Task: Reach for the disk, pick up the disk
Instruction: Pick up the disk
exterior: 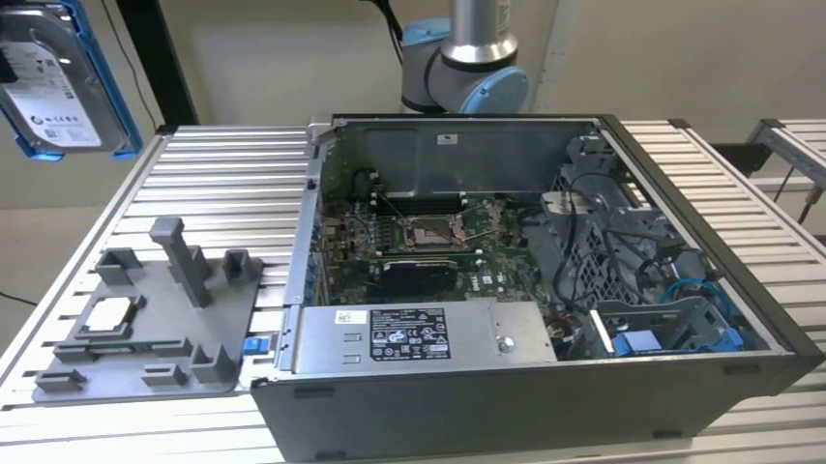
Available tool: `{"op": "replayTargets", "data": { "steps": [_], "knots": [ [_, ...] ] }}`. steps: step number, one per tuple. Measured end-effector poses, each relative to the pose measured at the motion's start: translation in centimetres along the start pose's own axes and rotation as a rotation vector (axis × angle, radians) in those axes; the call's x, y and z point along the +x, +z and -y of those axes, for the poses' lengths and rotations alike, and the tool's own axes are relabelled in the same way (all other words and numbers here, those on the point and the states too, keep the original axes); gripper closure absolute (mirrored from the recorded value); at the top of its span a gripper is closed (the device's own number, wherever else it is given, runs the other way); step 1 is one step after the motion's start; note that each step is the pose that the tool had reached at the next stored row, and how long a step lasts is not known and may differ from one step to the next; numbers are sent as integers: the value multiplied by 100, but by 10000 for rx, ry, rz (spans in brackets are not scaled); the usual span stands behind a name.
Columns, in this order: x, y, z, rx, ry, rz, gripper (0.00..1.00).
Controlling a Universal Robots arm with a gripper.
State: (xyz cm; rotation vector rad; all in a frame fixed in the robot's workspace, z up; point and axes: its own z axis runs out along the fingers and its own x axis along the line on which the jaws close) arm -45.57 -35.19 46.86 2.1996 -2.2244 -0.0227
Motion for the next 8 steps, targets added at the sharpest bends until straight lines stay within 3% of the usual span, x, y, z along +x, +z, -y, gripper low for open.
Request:
{"op": "replayTargets", "data": {
  "steps": [8],
  "knots": [
    [0,-229,-4,-2,-1,-1,100]
  ]
}}
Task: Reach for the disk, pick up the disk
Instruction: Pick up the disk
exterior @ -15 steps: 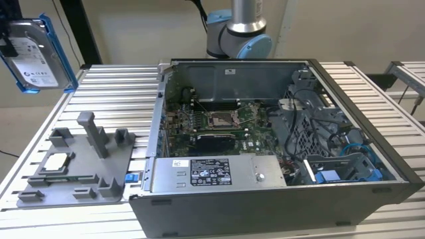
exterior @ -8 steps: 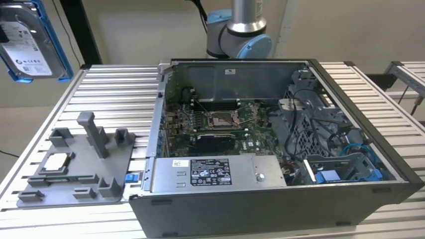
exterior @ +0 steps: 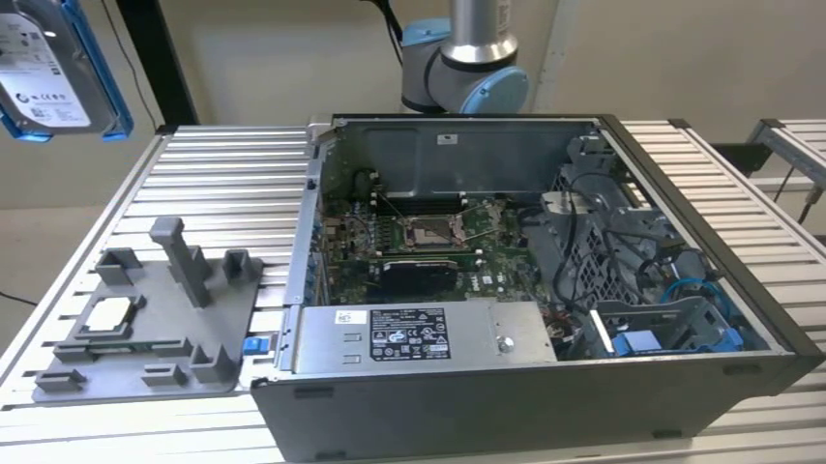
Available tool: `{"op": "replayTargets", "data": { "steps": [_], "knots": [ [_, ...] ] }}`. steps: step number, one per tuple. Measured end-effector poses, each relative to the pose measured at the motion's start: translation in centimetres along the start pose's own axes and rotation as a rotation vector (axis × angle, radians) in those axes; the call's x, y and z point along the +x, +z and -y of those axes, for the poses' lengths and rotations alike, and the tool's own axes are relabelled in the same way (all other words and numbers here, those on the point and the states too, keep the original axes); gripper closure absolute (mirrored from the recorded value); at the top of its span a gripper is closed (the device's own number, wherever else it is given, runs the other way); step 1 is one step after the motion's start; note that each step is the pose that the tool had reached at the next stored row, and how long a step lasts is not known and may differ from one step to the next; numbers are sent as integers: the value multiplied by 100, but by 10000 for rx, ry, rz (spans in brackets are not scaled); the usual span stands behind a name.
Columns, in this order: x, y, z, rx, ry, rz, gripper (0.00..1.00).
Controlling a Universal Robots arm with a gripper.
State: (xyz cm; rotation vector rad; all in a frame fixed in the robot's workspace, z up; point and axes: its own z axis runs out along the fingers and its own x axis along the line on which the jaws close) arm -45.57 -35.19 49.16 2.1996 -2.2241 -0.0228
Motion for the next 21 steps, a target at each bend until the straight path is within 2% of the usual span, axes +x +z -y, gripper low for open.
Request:
{"op": "replayTargets", "data": {
  "steps": [5,8,21],
  "knots": [
    [0,-1,0,1,-3,1,100],
    [0,-2,51,0,-4,0,100],
    [-7,-14,628,-142,-3,-2,100]
  ]
}}
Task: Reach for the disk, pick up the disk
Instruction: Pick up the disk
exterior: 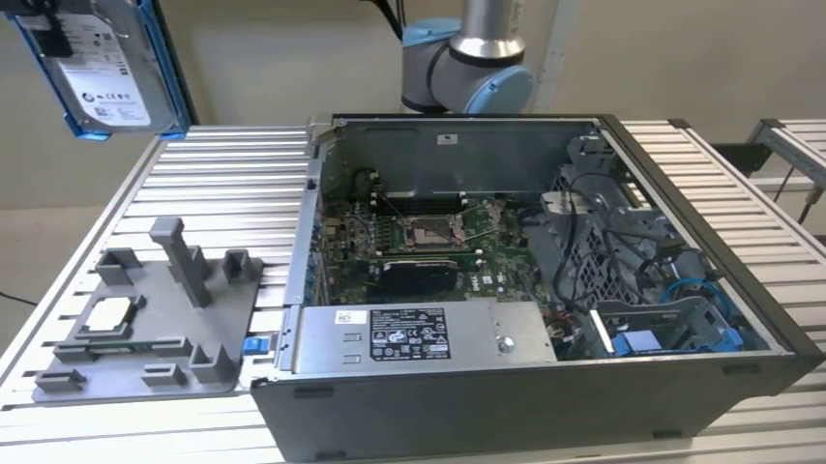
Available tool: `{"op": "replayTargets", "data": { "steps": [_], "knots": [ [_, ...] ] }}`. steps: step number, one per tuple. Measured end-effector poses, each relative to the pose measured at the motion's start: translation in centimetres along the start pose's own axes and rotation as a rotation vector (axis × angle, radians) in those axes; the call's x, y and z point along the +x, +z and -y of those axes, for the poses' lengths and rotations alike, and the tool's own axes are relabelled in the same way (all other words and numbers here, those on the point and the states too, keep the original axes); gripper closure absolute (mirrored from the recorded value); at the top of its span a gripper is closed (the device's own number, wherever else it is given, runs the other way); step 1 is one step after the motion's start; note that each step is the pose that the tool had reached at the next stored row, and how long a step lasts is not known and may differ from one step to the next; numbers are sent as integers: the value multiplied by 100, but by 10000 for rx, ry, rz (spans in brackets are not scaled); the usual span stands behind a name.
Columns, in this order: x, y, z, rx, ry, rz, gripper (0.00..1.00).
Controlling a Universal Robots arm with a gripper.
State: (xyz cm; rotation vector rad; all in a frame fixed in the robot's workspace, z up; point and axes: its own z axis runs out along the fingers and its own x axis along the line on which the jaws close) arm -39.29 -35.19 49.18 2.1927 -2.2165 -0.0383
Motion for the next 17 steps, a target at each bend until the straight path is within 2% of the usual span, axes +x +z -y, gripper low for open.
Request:
{"op": "replayTargets", "data": {
  "steps": [17],
  "knots": [
    [-9,-26,774,-202,1,-2,100]
  ]
}}
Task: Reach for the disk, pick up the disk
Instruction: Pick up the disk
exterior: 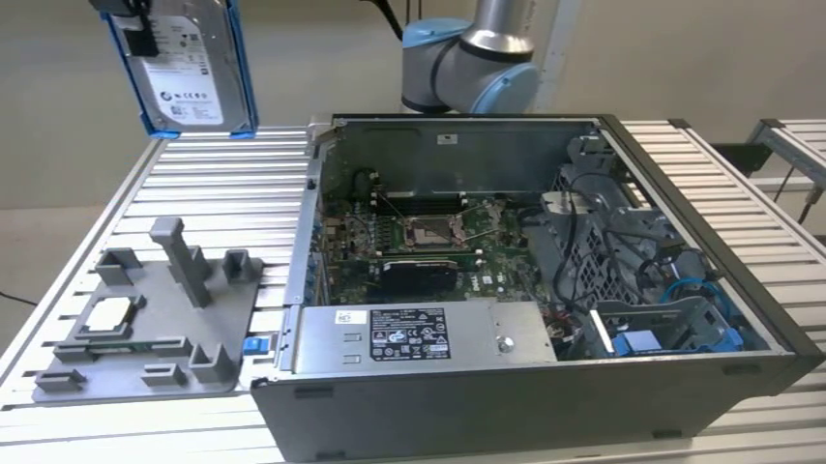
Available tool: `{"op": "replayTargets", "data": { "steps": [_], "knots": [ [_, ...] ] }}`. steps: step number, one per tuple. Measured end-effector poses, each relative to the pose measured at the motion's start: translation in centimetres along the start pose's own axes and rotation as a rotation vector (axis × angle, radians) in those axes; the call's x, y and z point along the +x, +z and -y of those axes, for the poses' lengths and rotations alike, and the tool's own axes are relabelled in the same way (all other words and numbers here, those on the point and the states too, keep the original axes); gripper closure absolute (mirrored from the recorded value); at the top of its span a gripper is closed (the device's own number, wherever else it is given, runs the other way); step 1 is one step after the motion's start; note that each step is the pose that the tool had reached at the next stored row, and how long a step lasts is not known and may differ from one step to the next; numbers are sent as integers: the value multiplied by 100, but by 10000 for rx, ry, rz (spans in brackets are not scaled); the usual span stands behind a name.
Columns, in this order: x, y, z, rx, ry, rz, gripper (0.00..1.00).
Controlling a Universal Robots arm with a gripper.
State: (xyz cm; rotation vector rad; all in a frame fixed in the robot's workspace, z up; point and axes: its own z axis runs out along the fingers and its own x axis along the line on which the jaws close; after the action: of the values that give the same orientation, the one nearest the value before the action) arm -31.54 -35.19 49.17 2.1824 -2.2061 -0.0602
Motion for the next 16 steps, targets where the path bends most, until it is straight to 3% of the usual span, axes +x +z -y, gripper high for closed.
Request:
{"op": "replayTargets", "data": {
  "steps": [16],
  "knots": [
    [-8,-41,748,-168,0,-2,100]
  ]
}}
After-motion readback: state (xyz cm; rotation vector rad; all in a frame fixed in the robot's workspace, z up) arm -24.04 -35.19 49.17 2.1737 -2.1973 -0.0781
